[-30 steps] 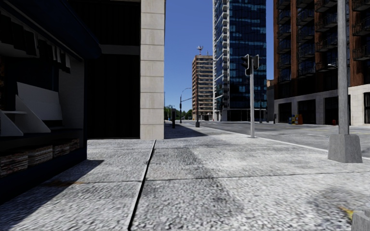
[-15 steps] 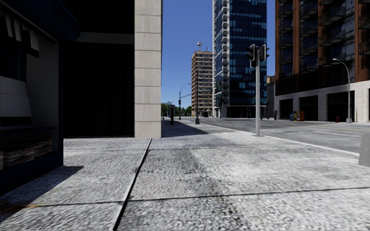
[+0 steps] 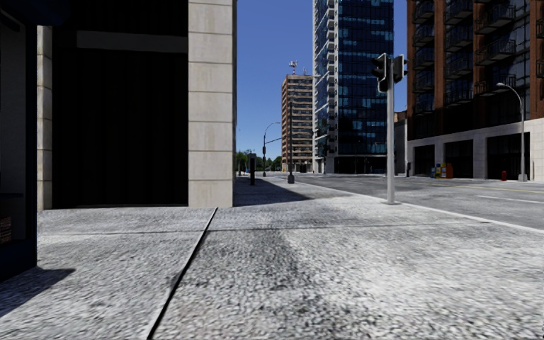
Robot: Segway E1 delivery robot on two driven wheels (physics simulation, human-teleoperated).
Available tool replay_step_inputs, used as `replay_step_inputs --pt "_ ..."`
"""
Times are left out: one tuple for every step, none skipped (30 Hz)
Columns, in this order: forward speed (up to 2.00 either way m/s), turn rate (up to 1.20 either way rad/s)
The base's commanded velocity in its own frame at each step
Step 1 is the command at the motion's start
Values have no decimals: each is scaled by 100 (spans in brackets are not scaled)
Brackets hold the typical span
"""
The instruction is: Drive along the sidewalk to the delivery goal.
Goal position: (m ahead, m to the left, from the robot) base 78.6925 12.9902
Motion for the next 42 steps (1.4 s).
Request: replay_step_inputs --pt "191 0" --pt "200 0" --pt "200 0" --pt "200 0" --pt "200 0" --pt "200 0" --pt "200 0" --pt "200 0" --pt "200 0" --pt "200 0" --pt "200 0" --pt "200 0" --pt "200 0" --pt "200 -50" --pt "200 -73" --pt "200 -73" --pt "200 -95" --pt "200 -101" --pt "200 -1" --pt "200 0" --pt "200 0" --pt "200 0" --pt "200 0" --pt "200 0" --pt "200 0" --pt "200 0" --pt "200 0" --pt "200 0" --pt "200 0" --pt "200 0" --pt "200 0" --pt "200 0" --pt "200 0" --pt "200 0" --pt "200 0" --pt "200 0" --pt "200 0" --pt "200 0" --pt "200 0" --pt "200 0" --pt "200 0" --pt "200 0"
